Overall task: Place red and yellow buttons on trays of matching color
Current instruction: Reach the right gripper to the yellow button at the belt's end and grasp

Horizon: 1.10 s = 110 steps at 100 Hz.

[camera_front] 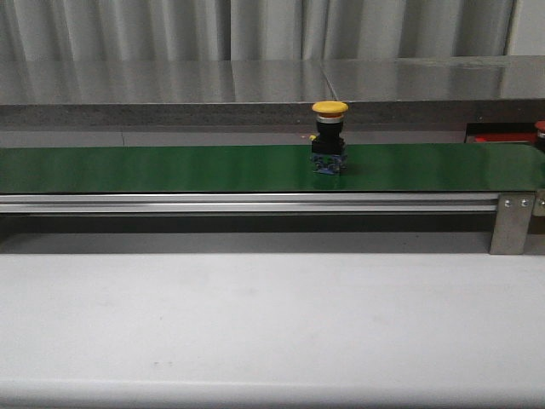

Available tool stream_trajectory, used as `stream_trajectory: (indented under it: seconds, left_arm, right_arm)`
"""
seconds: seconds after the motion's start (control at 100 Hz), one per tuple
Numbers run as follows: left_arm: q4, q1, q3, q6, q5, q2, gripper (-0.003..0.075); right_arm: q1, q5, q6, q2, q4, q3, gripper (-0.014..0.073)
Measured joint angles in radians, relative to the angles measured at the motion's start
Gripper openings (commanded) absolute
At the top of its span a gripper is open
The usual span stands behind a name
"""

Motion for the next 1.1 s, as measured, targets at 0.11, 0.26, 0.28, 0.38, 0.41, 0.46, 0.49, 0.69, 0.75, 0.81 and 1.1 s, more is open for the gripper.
stream_trajectory:
  seconds: [0.11,0.26,0.28,0.38,0.41,0.46,0.49,0.69,0.75,0.81,1.1]
  left_arm:
    - [0.0,0.0,0.0,0.0,0.0,0.0,-0.0019]
    - [0.0,0.0,0.0,0.0,0.0,0.0,-0.0019]
    - [0.0,0.0,0.0,0.0,0.0,0.0,-0.0019]
    - [0.0,0.0,0.0,0.0,0.0,0.0,-0.0019]
    - [0.0,0.0,0.0,0.0,0.0,0.0,-0.0019]
    - [0.0,0.0,0.0,0.0,0.0,0.0,-0.0019]
    - [0.0,0.0,0.0,0.0,0.0,0.0,-0.0019]
    - [0.0,0.0,0.0,0.0,0.0,0.0,-0.0019]
    - [0.0,0.0,0.0,0.0,0.0,0.0,-0.0019]
    - [0.0,0.0,0.0,0.0,0.0,0.0,-0.0019]
    - [0.0,0.0,0.0,0.0,0.0,0.0,-0.0019]
  right_arm:
    - [-0.005,0.034,0.0,0.0,0.004,-0.036,0.0596]
    - [-0.022,0.085,0.0,-0.037,0.004,-0.04,0.0596]
    - [-0.026,0.09,0.0,-0.046,0.004,-0.04,0.0596]
    - [-0.038,0.134,0.006,-0.098,0.006,-0.04,0.0596]
    - [-0.038,0.148,0.006,-0.119,0.007,-0.04,0.0596]
    - [-0.042,0.171,0.01,-0.148,0.011,-0.042,0.0596]
    - [-0.045,0.184,0.01,-0.165,0.013,-0.042,0.0596]
    - [-0.038,0.278,0.01,-0.278,0.023,-0.039,0.0596]
    - [-0.031,0.297,0.01,-0.315,0.023,-0.018,0.0596]
    - [-0.017,0.308,0.01,-0.363,0.023,0.023,0.0596]
    - [0.128,0.316,-0.056,-0.619,0.021,0.354,0.0596]
